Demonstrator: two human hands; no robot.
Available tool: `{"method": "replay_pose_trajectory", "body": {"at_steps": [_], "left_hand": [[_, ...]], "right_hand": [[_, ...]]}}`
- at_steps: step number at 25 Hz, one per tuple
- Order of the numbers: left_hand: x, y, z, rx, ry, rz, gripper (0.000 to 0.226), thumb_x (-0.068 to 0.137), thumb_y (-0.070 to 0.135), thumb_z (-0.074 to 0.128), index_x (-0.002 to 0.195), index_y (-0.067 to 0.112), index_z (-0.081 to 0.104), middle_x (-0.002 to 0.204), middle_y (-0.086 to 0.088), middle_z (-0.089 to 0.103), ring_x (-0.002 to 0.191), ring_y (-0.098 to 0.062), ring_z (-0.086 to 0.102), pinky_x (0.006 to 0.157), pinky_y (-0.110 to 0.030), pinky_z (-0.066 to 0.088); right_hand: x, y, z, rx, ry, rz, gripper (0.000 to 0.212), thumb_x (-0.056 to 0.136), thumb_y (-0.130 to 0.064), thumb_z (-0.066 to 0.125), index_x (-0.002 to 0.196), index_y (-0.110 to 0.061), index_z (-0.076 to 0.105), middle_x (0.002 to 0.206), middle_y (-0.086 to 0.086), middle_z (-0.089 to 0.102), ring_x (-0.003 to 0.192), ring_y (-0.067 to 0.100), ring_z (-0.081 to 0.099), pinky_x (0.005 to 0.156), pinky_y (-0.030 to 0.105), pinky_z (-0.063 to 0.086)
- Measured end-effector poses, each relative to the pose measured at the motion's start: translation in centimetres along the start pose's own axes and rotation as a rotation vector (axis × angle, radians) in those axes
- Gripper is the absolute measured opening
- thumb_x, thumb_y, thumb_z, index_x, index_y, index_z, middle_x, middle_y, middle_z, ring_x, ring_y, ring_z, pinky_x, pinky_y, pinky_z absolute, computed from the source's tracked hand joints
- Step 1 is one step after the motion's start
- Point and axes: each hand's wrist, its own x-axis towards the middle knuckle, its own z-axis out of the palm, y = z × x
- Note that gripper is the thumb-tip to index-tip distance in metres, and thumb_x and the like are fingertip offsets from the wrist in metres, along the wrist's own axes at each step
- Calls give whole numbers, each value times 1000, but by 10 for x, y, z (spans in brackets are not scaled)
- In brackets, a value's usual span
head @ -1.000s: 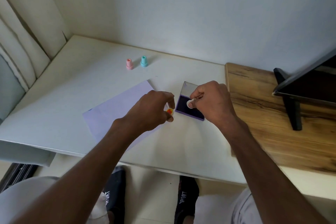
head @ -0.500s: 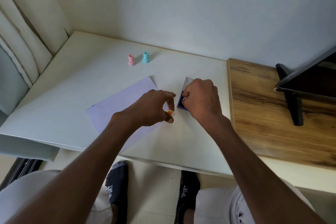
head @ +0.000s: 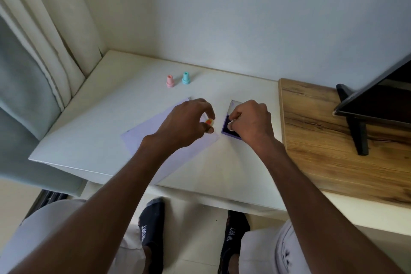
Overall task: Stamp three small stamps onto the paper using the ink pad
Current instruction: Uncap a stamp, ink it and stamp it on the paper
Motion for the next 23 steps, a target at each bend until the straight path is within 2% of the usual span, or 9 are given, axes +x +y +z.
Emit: {"method": "replay_pose_trajectory", "body": {"at_steps": [2,4,7,10,11,13,16,19,23], "left_hand": [[-6,-8,-33,-140,53,-104,26,80,15,83,104,21,75,102,4,75,94,-12,69,82,-32,54],[-21,-27,-77,-561,42,-263,23,84,16,79,105,25,77,101,4,78,90,-9,73,77,-27,54],[-51,-61,-130,-1203,164,-415,27,87,4,68,106,21,77,108,-3,77,96,-22,76,76,-30,59],[-68,-94,-146,-1350,363,-443,24,81,-1,63,96,15,72,87,-6,69,77,-19,68,63,-25,53],[-71,-102,-144,-1270,388,-453,20,79,1,65,91,16,72,80,-6,63,68,-17,59,58,-25,48],[-75,-124,-131,-671,343,-467,20,79,8,74,90,24,74,75,-5,55,61,-17,47,58,-26,40],[-71,-143,-96,185,-21,-407,39,78,31,79,109,51,67,94,1,49,93,-23,50,82,-34,45],[-59,-144,-72,115,-179,-369,52,76,40,77,114,69,55,100,9,37,104,-20,35,90,-37,38],[-44,-139,-62,5,-211,-298,59,79,32,77,115,72,53,105,7,38,108,-20,40,93,-37,43]], "right_hand": [[-3,-5,-7,126,122,41,13,77,-22,85,90,-21,83,95,4,79,84,23,72,68,25,56],[-8,-13,-14,566,189,132,4,81,-22,81,82,-19,80,82,2,78,72,18,73,64,27,60],[-16,-36,-13,1405,-245,455,14,91,-20,77,91,-6,71,75,13,76,62,19,75,62,29,64],[-19,-64,7,1549,-550,586,19,96,-21,70,100,-3,68,73,12,74,62,19,75,58,28,62],[-19,-74,16,1568,-616,602,19,97,-20,69,101,-2,68,73,12,73,61,19,74,58,28,62],[-20,-94,31,1592,-700,631,16,97,-17,69,102,-1,68,74,13,72,61,20,73,58,29,62],[-20,-110,46,1582,-700,615,10,95,-13,70,101,-5,73,81,15,74,63,20,72,61,30,63],[-21,-111,58,1567,-707,552,12,97,-12,68,104,-7,75,86,14,76,67,18,74,66,30,64],[-16,-97,62,1395,-655,416,17,93,-11,72,108,-4,75,91,14,77,74,18,74,70,30,63]]}}
